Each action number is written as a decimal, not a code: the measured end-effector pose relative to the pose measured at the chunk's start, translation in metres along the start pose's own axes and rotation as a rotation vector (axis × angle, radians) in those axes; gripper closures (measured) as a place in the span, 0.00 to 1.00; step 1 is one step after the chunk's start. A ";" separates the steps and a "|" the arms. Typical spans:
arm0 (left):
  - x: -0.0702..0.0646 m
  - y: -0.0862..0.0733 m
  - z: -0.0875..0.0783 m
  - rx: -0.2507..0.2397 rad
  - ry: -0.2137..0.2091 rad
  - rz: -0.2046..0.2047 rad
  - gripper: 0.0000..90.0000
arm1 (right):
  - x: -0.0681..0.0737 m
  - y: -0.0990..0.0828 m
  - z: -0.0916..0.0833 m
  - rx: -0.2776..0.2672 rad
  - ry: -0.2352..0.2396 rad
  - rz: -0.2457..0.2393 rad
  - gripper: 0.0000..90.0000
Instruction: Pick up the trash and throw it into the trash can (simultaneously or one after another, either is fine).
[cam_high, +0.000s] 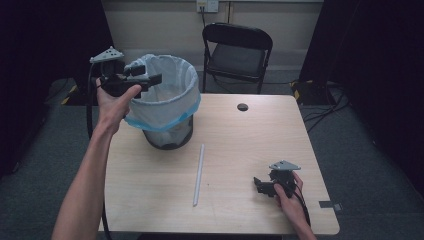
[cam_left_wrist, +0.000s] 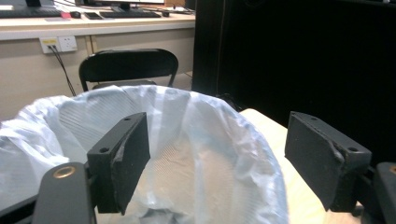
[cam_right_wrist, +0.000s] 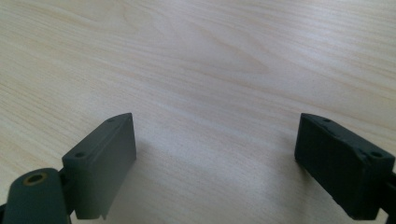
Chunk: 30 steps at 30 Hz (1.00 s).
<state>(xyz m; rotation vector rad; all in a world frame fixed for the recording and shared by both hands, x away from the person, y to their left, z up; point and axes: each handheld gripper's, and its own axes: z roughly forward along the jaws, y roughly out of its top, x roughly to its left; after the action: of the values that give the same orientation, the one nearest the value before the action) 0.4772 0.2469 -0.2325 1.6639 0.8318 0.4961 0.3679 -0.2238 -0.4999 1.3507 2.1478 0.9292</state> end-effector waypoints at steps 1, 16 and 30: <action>0.000 0.000 0.000 0.000 0.000 0.000 0.25 | 0.000 0.000 0.000 0.000 0.000 0.000 0.13; -0.029 -0.026 -0.025 0.024 -0.068 0.068 0.32 | 0.000 0.000 0.000 0.002 0.000 0.002 0.13; -0.061 -0.084 -0.030 0.046 -0.126 0.051 0.30 | 0.000 0.000 0.000 0.001 -0.002 0.000 0.13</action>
<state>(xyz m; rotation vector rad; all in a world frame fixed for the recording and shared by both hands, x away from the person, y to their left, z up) 0.3936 0.2296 -0.2992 1.7433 0.7144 0.4058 0.3679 -0.2238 -0.4998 1.3518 2.1470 0.9262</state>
